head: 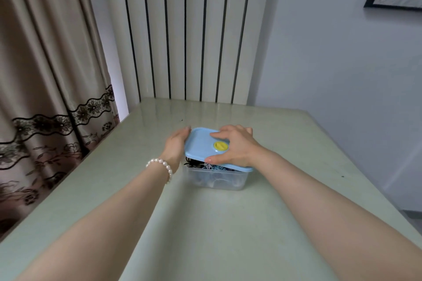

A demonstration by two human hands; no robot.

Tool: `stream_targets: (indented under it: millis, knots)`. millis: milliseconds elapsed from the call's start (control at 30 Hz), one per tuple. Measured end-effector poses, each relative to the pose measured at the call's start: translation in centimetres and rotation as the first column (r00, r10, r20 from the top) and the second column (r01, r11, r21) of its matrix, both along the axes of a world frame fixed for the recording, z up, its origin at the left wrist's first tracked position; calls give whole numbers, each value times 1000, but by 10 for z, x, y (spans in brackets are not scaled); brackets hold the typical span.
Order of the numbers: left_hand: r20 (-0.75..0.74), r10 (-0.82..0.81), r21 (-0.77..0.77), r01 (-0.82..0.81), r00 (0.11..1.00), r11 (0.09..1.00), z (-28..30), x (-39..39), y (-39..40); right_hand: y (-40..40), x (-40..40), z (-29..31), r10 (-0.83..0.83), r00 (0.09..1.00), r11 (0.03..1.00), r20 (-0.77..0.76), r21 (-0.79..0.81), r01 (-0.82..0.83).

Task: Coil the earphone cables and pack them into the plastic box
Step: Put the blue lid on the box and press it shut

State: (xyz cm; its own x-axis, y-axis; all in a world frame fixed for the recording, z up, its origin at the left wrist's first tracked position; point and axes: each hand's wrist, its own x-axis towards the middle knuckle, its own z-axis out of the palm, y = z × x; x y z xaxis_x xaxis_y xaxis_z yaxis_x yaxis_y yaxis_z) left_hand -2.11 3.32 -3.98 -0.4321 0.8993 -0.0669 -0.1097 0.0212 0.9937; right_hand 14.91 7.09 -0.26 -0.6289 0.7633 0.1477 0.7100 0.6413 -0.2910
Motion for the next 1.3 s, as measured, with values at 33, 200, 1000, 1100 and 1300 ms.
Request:
stream_targets:
  millis: [33,200,1000,1100,1300]
  knots:
    - [8,13,13,-13,1000,1000,0,-2,-2,0,-4,0,1,1000,1000,11,-2,-1]
    - [-200,16,-27,-22,980,999,-7,-7,-11,1,-14,0,-1,998,1000,66,-14,2]
    - [-478,4,-103,-61,878,993,-28,-12,-13,5,40,-33,-630,561,767,-538,-545,339]
    - [-482,9,-121,-77,876,990,-27,-8,-14,-15,48,-45,-760,407,593,-506,-797,116]
    - [-487,-30,-197,-76,873,978,-23,-6,-18,-20,45,-48,-732,469,628,-495,-757,181]
